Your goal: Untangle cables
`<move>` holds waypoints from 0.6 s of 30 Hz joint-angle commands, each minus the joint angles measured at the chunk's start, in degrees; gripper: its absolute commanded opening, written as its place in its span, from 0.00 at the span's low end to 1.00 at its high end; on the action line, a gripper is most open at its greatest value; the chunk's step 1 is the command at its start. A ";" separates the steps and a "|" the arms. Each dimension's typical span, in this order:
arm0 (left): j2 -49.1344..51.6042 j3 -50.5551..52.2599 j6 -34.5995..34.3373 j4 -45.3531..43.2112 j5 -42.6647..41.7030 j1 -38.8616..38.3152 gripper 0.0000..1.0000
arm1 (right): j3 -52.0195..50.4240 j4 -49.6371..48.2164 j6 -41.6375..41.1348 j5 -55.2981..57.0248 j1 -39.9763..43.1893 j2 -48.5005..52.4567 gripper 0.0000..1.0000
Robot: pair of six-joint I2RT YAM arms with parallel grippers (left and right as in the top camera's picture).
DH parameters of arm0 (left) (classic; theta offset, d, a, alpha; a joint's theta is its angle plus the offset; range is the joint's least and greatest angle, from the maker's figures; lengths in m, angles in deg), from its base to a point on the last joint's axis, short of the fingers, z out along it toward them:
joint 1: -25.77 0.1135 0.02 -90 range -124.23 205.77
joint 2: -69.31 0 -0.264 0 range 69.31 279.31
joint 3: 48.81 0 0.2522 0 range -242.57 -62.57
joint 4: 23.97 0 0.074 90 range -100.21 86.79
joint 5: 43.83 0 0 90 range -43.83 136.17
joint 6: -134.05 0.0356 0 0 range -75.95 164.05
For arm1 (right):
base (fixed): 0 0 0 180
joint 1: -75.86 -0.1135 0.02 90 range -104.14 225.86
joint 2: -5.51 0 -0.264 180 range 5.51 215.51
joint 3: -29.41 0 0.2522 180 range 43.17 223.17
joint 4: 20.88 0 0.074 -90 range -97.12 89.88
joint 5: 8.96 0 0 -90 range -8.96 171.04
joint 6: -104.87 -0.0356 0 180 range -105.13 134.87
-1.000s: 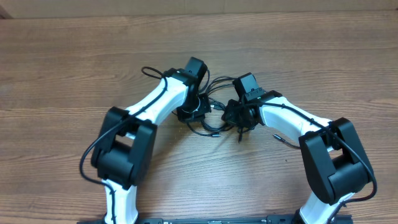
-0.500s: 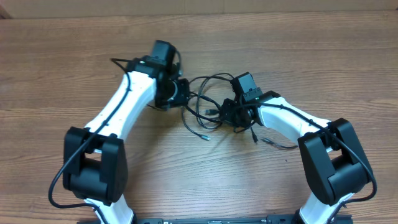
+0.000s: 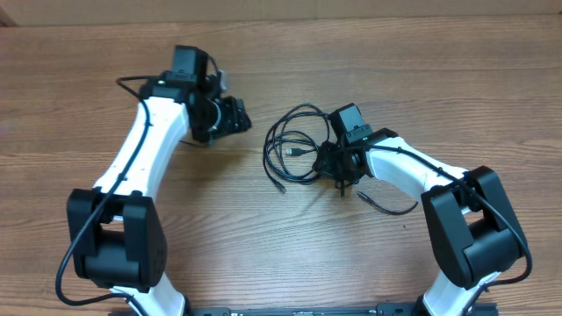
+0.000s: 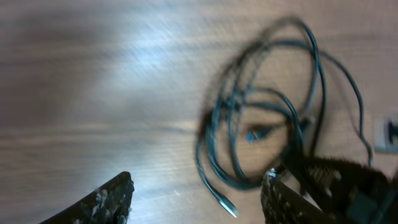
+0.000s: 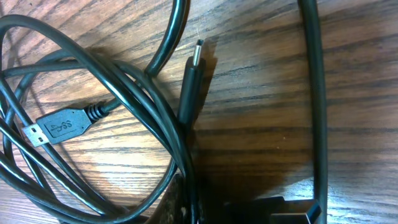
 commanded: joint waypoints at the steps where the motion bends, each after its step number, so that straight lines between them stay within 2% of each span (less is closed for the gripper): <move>1: -1.64 0.09 -3.78 0.87 -0.61 -3.63 0.70 | -0.42 0.02 -0.15 1.62 0.33 0.11 0.04; 8: -1.64 3.80 -15.69 0.26 10.93 -10.14 0.71 | -0.42 0.07 -0.13 1.60 0.33 0.11 0.04; 18: -1.64 12.20 -25.79 -10.10 12.96 -15.58 0.68 | -0.42 0.07 -0.15 1.57 0.33 0.11 0.04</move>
